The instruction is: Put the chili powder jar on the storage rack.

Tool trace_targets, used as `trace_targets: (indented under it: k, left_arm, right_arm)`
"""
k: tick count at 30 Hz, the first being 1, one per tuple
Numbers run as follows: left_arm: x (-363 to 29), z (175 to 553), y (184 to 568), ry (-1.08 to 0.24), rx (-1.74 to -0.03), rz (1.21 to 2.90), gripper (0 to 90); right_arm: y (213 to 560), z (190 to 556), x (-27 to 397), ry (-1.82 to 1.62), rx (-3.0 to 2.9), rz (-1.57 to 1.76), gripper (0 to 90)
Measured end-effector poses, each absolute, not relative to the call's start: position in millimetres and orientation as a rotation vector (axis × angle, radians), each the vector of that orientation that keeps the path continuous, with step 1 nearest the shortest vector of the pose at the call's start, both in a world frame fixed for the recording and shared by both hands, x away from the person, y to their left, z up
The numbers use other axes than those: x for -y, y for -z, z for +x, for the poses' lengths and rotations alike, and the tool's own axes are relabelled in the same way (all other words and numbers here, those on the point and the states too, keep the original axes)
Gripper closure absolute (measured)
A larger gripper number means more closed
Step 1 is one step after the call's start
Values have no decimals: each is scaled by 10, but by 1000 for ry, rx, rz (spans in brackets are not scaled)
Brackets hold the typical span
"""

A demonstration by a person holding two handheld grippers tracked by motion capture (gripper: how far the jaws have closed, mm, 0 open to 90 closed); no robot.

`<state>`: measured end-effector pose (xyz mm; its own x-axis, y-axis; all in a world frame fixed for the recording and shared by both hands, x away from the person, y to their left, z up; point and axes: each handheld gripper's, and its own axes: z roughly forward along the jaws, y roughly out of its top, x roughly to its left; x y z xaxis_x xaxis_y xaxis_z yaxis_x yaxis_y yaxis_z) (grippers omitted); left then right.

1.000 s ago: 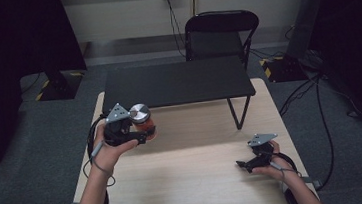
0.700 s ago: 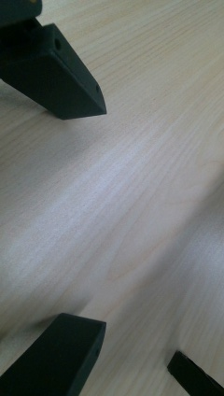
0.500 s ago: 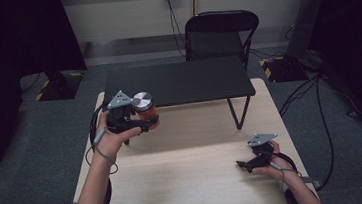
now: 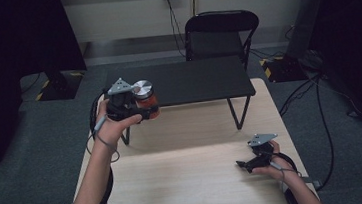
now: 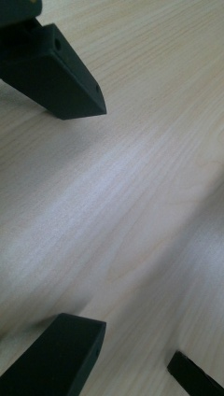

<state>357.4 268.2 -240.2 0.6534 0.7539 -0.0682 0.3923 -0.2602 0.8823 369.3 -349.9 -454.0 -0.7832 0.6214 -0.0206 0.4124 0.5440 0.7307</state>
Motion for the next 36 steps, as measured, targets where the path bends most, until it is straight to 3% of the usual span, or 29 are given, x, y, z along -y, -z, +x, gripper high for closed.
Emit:
trace_targets:
  k: [36]
  left_arm:
    - [-2361,4130,2387,-464,-1000,1857,310]
  right_arm:
    - [4550,3679,3502,-1084,-2502,860,0]
